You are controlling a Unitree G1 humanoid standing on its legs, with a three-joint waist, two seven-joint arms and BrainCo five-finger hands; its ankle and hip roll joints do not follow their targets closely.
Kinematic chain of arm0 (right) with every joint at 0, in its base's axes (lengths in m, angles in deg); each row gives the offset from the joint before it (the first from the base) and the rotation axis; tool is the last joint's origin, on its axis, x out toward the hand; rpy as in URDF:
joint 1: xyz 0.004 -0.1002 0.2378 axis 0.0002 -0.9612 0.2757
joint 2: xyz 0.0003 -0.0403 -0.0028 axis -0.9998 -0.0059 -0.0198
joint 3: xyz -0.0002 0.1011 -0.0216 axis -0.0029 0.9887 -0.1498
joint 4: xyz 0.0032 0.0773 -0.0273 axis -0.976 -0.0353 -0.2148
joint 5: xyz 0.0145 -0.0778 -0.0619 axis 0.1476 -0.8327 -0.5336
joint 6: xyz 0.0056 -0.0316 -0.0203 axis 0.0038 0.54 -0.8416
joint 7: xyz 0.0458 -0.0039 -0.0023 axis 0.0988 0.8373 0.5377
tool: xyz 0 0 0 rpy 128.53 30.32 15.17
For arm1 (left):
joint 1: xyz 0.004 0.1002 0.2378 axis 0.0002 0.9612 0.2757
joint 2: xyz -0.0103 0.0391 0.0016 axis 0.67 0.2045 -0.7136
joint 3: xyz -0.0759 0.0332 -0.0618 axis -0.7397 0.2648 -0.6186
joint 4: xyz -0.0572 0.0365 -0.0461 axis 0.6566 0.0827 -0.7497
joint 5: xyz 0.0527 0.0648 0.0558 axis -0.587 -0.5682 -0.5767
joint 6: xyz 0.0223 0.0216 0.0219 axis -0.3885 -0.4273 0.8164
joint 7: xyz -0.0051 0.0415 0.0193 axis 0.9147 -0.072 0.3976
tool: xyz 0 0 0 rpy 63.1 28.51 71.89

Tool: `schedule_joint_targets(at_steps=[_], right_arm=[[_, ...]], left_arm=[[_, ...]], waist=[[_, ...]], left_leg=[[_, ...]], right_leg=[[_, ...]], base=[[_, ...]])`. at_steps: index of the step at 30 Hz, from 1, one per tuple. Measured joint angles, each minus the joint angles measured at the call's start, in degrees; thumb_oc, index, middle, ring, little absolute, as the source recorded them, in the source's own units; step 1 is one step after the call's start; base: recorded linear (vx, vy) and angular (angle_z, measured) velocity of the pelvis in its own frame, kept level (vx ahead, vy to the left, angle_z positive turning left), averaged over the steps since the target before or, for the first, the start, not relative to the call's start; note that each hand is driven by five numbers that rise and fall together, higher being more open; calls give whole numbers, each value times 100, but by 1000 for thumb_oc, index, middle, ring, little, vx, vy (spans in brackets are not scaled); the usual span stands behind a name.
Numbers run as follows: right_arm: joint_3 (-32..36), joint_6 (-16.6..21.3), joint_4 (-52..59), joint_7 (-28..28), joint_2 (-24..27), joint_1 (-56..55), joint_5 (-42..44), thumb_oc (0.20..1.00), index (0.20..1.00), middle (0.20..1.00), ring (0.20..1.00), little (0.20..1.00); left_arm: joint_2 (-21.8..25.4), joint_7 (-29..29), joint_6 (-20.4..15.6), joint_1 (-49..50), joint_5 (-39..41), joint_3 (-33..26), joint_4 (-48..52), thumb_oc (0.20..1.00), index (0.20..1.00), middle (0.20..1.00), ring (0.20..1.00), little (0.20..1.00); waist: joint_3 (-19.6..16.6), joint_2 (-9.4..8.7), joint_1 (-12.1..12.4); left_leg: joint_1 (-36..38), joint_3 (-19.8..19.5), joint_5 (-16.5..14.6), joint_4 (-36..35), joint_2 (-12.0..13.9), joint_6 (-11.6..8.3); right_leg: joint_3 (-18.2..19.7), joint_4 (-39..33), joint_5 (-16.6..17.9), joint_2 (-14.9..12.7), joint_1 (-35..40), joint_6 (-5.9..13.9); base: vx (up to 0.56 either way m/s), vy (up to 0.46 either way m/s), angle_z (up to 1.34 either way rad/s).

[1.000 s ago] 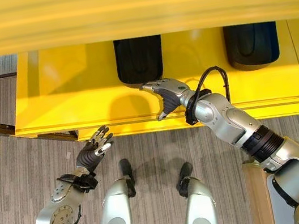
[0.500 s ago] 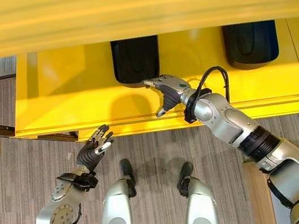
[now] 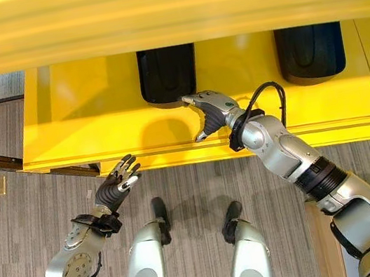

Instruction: Move parts from the plastic box to the shelf.

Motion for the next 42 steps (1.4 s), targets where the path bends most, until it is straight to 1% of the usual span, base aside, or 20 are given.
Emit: schedule_joint_targets(at_steps=[2,6,9,11,13,16,18,20,22,24,25,26,28,29,30,31,35,39,40,42], right_arm=[[129,-121,108,-121,0,-297,-20,1000,1000,1000,1000,1000],[220,-383,892,-472,85,-916,-477,1000,1000,1000,1000,1000],[428,-542,1315,-787,97,-1301,-497,1000,1000,1000,1000,1000],[545,-689,1696,-1148,99,-1554,-306,1000,1000,1000,1000,1000],[570,-783,1875,-1414,72,-1648,140,1000,1000,1000,1000,1000],[467,-803,1929,-1849,65,-1646,1374,1000,1000,1000,1000,1000],[418,-773,1967,-1984,40,-1676,2200,1000,1000,1000,1000,1000],[675,-688,2028,-1966,-72,-1909,3165,1000,1000,1000,1000,1000],[1164,-499,2044,-1872,-443,-2330,4107,1000,1000,1000,1000,1000],[1767,-261,2037,-1713,-923,-2836,4768,1000,1000,1000,1000,1000],[1911,-204,2032,-1659,-1035,-2968,4926,1000,1000,1000,1000,1000],[2018,-134,2025,-1589,-1148,-3075,5057,1000,1000,1000,1000,1000],[2390,-98,1886,-1557,-1650,-3328,5226,1000,1000,1000,1000,1000],[2493,21,1762,-1532,-1834,-3444,5248,1000,1000,1000,1000,1000],[2543,47,1714,-1534,-1920,-3512,5250,1000,1000,1000,1000,1000],[2554,60,1689,-1583,-1980,-3746,5304,1000,1000,1000,1000,1000],[2479,63,1520,-1606,-1997,-3931,5303,1000,1000,1000,1000,1000],[2449,63,1226,-1576,-1991,-4126,5426,1000,1000,1000,1000,1000],[2354,82,1144,-1463,-1992,-4268,5514,1000,1000,1000,1000,1000],[2374,93,1089,-1052,-1992,-4414,5528,1000,1000,1000,1000,1000]], left_arm=[[-1,3,-3,2,0,1,0,1000,1000,1000,1000,1000],[-10,23,-14,76,1,-9,0,1000,1000,1000,1000,1000],[-10,37,-19,140,0,-15,1,1000,1000,1000,1000,1000],[-7,45,-30,234,0,-56,12,1000,1000,1000,1000,1000],[-6,76,-48,276,0,-67,16,1000,1000,1000,1000,1000],[-6,77,-47,324,-3,-63,16,1000,1000,1000,1000,1000],[-5,70,-47,345,-7,-65,19,1000,1000,1000,1000,1000],[-56,4,3,445,-26,-91,23,1000,1000,1000,1000,1000],[-132,-46,20,607,-188,-134,45,1000,1000,1000,1000,1000],[-207,-145,35,795,-334,-188,72,1000,1000,1000,1000,1000],[-216,-168,51,860,-447,-201,69,1000,1000,1000,1000,1000],[-218,-170,86,923,-466,-201,71,1000,1000,1000,1000,1000],[-252,-183,172,1114,-513,-247,45,1000,1000,1000,1000,1000],[-282,-244,239,1218,-644,-248,21,1000,1000,1000,1000,1000],[-318,-283,244,1277,-674,-256,20,1000,1000,1000,1000,1000],[-427,-431,223,1297,-684,-279,31,1000,1000,1000,1000,1000],[-427,-561,213,1244,-977,-278,84,1000,1000,1000,1000,1000],[-389,-865,263,1187,-1499,-251,76,1000,1000,1000,1000,1000],[-340,-1021,293,1265,-1596,-239,54,1000,1000,1000,1000,1000],[-232,-1427,416,1402,-1790,-206,51,1000,1000,1000,1000,1000]], waist=[[0,0,-49],[0,-4,-214],[0,-27,-266],[-6,-68,-285],[-6,-148,-290],[-6,-208,-245],[-8,-211,-244],[-19,-217,-238],[-57,-251,-247],[-249,-262,-276],[-328,-269,-300],[-411,-262,-326],[-615,-274,-426],[-808,-271,-479],[-906,-268,-486],[-1135,-244,-515],[-1539,-237,-602],[-1748,-218,-662],[-1758,-218,-736],[-1758,-218,-777]], left_leg=[[0,4,0,-5,0,0],[20,32,-1,-37,18,-1],[78,81,0,-72,29,-6],[103,91,2,-91,30,-20],[131,89,11,-109,72,-37],[321,108,34,-221,90,-71],[441,102,48,-299,86,-89],[650,93,73,-457,56,-106],[929,112,78,-616,14,-114],[991,130,70,-710,-50,-112],[1003,154,66,-732,-88,-104],[1009,167,60,-757,-116,-94],[1118,168,51,-855,-179,-79],[1180,213,42,-917,-209,-71],[1231,237,43,-970,-227,-70],[1367,261,41,-1068,-267,-69],[1517,371,42,-1189,-294,-68],[1517,382,40,-1195,-302,-66],[1534,370,23,-1177,-309,-52],[1575,378,12,-1174,-347,-32]], right_leg=[[1,-5,1,2,-1,2],[27,-9,4,33,-4,4],[72,-14,4,59,-1,4],[76,-80,7,115,30,0],[61,-127,30,157,87,-20],[51,-237,49,214,265,-30],[18,-325,56,231,403,-22],[-26,-493,82,257,636,6],[-44,-686,109,263,932,48],[-40,-819,141,247,1020,102],[-36,-847,159,239,1017,124],[-31,-887,176,226,1027,148],[-8,-1031,210,216,1156,189],[27,-1141,243,209,1215,215],[55,-1198,264,213,1251,232],[70,-1335,303,215,1382,269],[77,-1507,366,228,1512,307],[84,-1514,379,226,1518,311],[83,-1512,373,216,1565,319],[85,-1497,380,176,1596,333]], base=[[0,0,0],[-7,-8,-3],[-24,-27,-8],[-19,-27,-6],[-4,-13,-5],[35,-17,-2],[96,8,3],[107,48,6],[89,68,5],[89,75,1],[97,82,-2],[92,86,-1],[83,94,0],[78,96,-8],[78,119,-15],[22,103,-8],[17,95,-9],[38,147,1],[37,284,3],[-31,325,1]])
